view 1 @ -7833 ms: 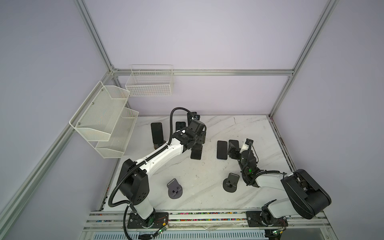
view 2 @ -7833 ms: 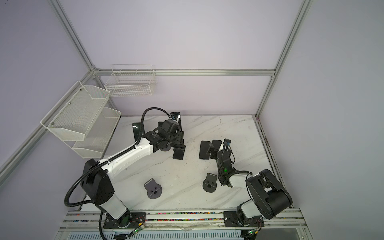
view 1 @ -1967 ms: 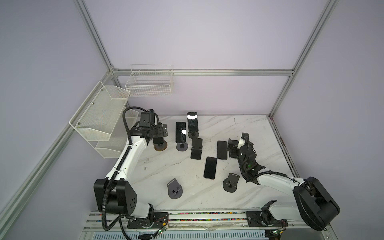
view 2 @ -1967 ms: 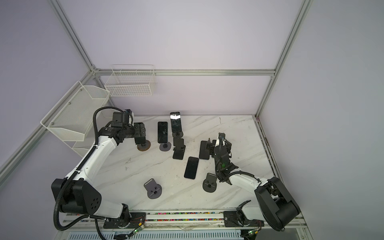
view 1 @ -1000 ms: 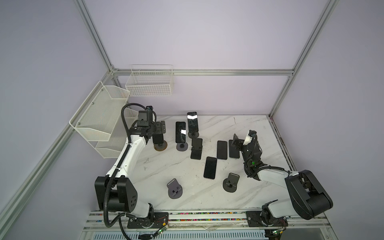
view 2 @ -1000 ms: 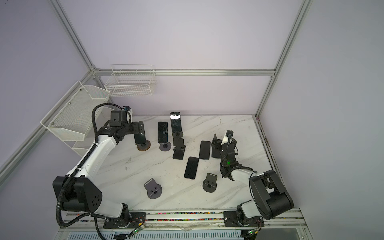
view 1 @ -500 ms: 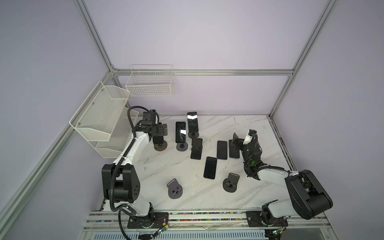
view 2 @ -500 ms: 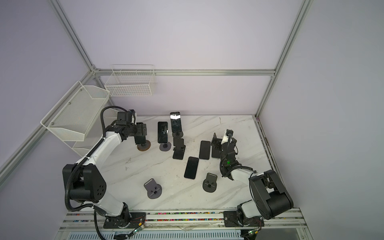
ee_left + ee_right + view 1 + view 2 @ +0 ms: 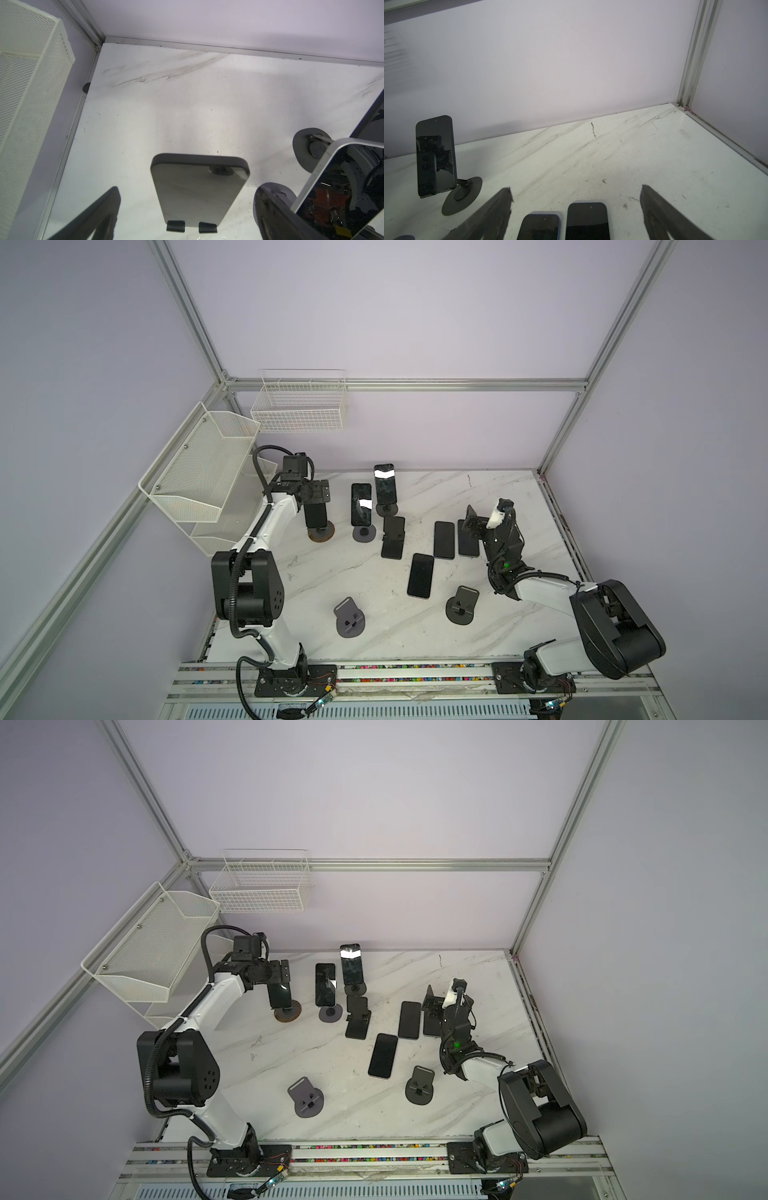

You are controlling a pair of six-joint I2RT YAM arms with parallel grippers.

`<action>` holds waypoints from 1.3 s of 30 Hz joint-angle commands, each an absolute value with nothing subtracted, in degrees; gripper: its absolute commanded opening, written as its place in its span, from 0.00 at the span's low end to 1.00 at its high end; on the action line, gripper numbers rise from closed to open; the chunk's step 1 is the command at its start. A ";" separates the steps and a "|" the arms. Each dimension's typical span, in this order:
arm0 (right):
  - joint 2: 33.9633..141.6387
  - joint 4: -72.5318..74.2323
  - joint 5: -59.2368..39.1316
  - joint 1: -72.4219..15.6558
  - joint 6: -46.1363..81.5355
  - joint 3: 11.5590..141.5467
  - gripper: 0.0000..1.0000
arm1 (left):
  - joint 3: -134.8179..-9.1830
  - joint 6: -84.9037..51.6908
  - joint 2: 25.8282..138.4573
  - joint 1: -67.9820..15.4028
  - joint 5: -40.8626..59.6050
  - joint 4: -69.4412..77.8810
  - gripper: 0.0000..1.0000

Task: Remove the phone from the phone stand
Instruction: 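Lift the black phone up off the wooden-ringed stand with the left gripper, then carry the black phone with the left gripper toward the purple-cased phone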

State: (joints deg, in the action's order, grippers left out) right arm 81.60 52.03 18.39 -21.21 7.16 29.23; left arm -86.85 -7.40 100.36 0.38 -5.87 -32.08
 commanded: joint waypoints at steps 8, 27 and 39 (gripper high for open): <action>81.91 52.57 18.90 -21.05 6.51 30.58 0.97 | -94.62 -5.62 105.40 0.72 -4.36 -28.36 0.99; 82.16 52.20 19.16 -21.03 6.54 30.88 0.97 | -92.72 -3.54 105.25 0.71 -5.20 -28.13 0.71; 82.60 51.61 19.25 -21.04 6.50 31.43 0.97 | -93.19 -4.47 99.14 0.73 -6.81 -33.05 0.67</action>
